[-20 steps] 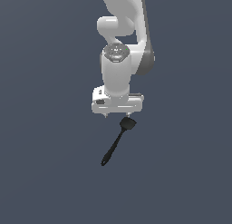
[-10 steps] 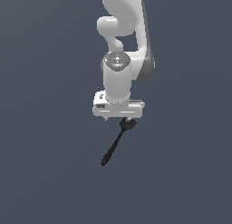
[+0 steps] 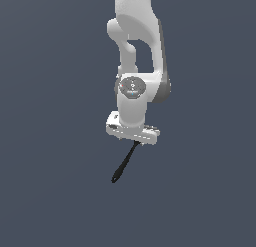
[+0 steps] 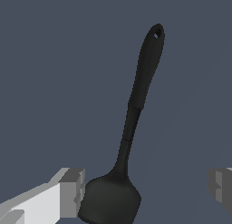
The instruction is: Pick up the object and move it to a goal position.
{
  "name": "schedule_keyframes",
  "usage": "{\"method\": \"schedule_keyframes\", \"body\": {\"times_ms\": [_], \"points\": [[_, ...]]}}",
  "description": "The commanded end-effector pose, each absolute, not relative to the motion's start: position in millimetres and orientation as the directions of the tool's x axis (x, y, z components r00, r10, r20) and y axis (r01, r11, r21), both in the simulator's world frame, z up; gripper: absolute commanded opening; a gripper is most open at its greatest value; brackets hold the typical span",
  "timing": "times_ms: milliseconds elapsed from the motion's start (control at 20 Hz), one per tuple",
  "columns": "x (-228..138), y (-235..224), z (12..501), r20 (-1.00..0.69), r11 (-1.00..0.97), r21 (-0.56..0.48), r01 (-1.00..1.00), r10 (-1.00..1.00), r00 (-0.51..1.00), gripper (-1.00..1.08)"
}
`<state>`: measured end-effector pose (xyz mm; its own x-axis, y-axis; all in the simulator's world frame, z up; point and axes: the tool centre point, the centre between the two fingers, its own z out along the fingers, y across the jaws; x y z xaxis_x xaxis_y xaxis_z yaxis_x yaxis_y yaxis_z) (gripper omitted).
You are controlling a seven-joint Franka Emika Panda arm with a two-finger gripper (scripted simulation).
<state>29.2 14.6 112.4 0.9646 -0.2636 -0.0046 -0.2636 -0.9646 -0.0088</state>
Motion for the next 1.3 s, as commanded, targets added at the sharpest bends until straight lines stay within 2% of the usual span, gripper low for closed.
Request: {"method": "schedule_keyframes", "body": {"times_ms": [0,500,950,1250], "points": [[34,16,100,-0.004,-0.948,-0.007,-0.318,-0.318,0.948,1.00],[44,21,71,-0.001,-0.899,-0.001,-0.439,-0.439,0.899,1.00],[44,21,64,-0.001,-0.893,0.000,-0.450,-0.450,0.893,1.00],[44,21,39,0.000,-0.892,0.000,-0.452,-0.452,0.892,1.00]]}}
